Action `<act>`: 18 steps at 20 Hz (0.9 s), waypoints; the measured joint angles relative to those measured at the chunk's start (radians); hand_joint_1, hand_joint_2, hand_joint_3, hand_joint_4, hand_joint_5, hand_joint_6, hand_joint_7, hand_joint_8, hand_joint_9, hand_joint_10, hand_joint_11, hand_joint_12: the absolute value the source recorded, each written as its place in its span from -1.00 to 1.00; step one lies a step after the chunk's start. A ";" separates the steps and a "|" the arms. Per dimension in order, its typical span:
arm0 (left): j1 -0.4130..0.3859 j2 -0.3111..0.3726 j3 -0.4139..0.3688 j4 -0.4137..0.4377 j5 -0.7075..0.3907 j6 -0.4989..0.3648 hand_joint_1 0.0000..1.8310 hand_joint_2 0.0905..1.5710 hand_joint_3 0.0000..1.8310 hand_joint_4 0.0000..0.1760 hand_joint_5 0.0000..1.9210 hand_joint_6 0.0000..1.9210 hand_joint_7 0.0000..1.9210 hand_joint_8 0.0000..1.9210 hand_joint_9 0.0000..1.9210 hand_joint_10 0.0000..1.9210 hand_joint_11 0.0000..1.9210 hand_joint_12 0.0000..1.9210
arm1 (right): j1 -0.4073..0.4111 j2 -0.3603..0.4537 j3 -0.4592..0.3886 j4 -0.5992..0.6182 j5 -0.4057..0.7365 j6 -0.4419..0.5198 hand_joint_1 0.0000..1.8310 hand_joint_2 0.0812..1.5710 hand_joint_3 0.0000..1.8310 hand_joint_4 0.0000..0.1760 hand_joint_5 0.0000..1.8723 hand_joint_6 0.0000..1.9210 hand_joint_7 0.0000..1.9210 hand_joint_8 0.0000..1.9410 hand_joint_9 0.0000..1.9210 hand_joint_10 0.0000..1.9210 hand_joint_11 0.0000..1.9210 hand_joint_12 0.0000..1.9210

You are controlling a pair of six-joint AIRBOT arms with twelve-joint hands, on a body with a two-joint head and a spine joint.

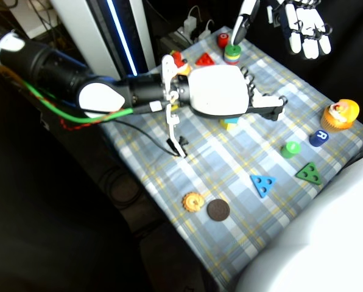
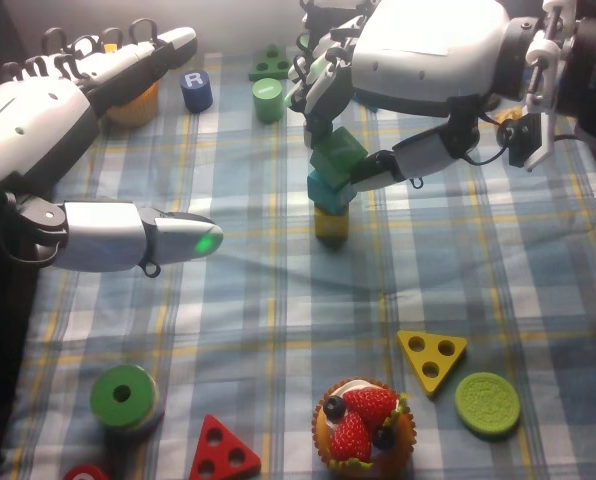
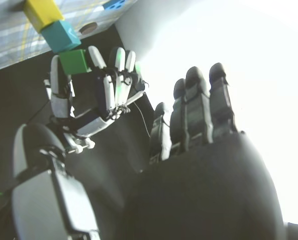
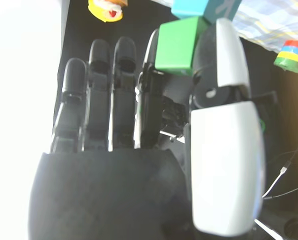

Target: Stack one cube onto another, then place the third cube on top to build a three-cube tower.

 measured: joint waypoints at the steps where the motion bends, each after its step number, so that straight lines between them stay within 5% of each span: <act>1: 0.000 0.000 0.000 0.000 0.000 0.000 -0.26 -0.04 -1.00 1.00 -0.89 -1.00 -0.82 -1.00 -0.83 -1.00 -0.98 -0.94 | 0.000 0.000 0.000 0.000 0.000 0.001 0.30 0.29 -1.00 -1.00 0.21 -0.26 -0.18 -1.00 -0.36 -1.00 -1.00 0.23; 8: -0.001 -0.001 0.000 0.002 0.001 0.000 -0.27 -0.03 -1.00 1.00 -0.89 -1.00 -0.81 -1.00 -0.83 -1.00 -1.00 -0.96 | 0.001 0.000 0.000 -0.010 -0.002 0.007 0.30 0.27 -1.00 -1.00 0.25 -0.32 -0.21 -1.00 -0.43 -1.00 -1.00 -0.03; 18: -0.001 -0.001 0.000 0.002 0.002 0.000 -0.27 -0.03 -1.00 1.00 -0.89 -1.00 -0.81 -1.00 -0.81 -1.00 -1.00 -1.00 | 0.001 0.000 0.000 -0.011 -0.003 0.011 0.30 0.27 -1.00 -1.00 0.25 -0.32 -0.22 -1.00 -0.43 -0.99 -1.00 0.03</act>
